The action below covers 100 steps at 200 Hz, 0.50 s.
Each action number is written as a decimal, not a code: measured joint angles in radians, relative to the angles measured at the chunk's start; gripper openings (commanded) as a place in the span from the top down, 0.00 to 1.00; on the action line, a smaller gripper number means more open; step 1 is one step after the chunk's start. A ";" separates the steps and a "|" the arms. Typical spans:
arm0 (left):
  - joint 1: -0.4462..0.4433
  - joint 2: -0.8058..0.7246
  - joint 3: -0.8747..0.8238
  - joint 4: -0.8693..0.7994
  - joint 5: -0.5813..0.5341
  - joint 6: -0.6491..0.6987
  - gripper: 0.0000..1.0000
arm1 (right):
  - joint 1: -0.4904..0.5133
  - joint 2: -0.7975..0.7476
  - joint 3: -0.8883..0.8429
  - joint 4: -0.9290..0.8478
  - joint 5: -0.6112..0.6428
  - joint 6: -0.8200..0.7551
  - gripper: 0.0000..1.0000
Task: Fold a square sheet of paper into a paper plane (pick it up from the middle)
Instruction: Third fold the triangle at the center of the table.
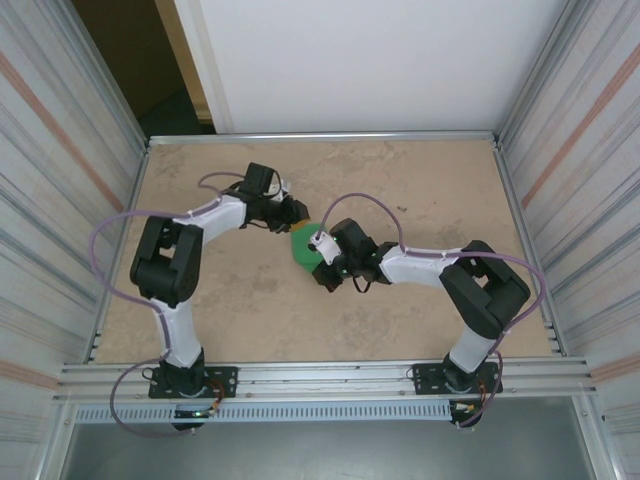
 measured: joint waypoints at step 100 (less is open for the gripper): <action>-0.013 0.182 0.129 -0.188 -0.089 0.132 0.91 | -0.029 0.040 0.031 -0.024 -0.060 0.063 1.00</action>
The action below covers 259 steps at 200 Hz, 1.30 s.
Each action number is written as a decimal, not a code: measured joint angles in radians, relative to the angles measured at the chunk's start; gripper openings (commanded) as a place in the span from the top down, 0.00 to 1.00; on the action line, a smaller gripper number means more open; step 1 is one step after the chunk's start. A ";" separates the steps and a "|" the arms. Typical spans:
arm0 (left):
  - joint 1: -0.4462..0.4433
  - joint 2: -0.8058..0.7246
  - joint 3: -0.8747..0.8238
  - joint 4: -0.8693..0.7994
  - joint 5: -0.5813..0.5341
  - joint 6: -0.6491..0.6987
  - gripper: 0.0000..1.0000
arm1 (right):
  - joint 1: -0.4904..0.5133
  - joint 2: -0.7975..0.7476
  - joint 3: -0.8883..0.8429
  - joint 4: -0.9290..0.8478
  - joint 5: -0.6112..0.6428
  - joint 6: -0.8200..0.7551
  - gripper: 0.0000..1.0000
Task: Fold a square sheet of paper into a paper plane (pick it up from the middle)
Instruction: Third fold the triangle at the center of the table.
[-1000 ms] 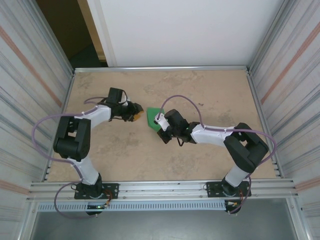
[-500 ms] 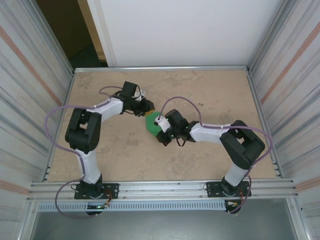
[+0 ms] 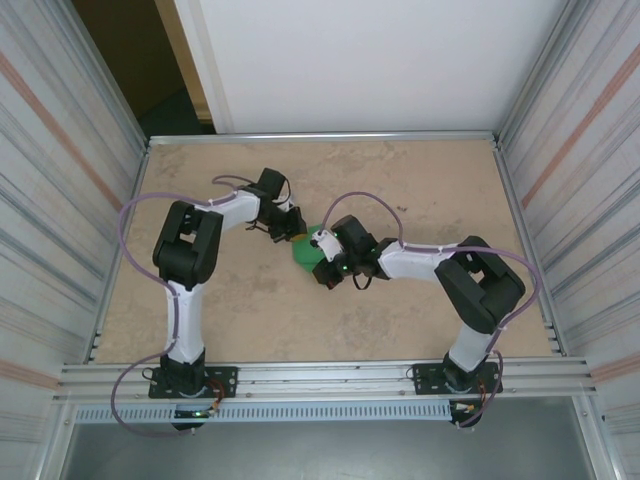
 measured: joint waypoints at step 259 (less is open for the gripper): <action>-0.007 0.037 0.070 -0.079 -0.008 0.091 0.95 | -0.028 0.106 0.122 -0.137 0.143 0.100 1.00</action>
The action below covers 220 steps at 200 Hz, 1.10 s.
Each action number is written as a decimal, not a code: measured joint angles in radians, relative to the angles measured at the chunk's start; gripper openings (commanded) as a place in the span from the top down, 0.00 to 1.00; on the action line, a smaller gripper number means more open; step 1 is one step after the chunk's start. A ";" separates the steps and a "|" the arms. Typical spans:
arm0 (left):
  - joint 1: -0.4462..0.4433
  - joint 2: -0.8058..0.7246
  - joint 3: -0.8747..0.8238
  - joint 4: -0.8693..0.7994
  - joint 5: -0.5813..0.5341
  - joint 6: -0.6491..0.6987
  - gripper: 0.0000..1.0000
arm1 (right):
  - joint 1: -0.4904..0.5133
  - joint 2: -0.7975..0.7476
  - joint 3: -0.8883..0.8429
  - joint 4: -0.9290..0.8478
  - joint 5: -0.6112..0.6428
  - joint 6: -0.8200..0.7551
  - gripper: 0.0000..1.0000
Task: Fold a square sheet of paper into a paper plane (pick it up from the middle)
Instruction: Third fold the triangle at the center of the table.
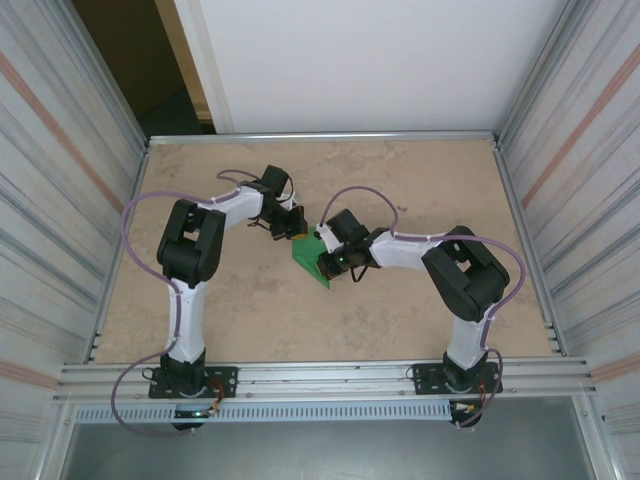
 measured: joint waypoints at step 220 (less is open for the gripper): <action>-0.005 0.006 0.009 -0.005 0.003 0.008 0.95 | -0.004 0.019 0.024 -0.033 0.022 0.000 1.00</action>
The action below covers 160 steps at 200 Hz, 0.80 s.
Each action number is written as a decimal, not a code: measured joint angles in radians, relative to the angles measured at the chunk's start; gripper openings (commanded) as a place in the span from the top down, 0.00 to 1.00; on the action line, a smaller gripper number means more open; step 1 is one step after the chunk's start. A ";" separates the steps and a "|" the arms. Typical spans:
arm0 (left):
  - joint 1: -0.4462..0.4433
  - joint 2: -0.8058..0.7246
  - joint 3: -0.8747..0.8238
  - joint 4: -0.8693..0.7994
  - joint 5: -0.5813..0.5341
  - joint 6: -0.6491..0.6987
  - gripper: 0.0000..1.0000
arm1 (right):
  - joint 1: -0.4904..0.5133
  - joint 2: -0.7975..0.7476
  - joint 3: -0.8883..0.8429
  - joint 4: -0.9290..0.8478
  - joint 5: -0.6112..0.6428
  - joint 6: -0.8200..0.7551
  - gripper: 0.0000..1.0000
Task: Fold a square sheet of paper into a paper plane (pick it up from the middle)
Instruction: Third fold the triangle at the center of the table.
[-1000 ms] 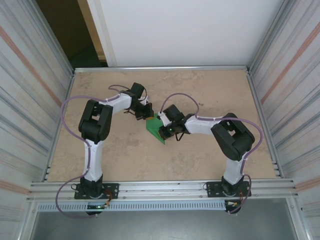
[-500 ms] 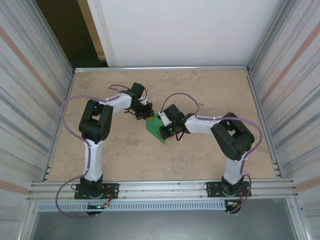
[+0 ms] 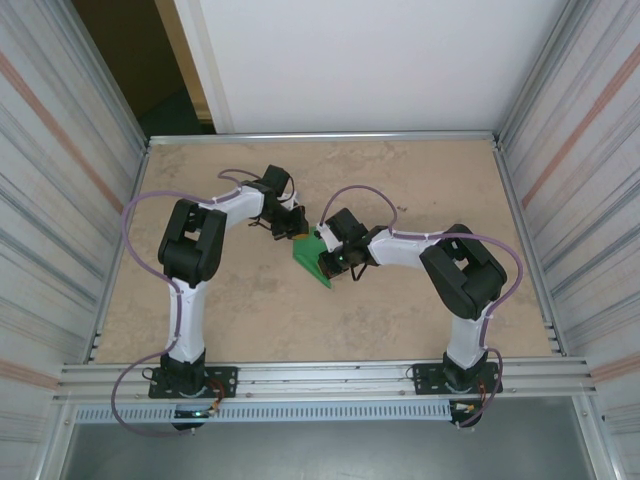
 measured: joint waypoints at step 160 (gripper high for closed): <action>0.026 -0.058 -0.053 0.050 0.031 -0.049 0.92 | 0.000 0.003 0.003 -0.006 -0.003 0.008 1.00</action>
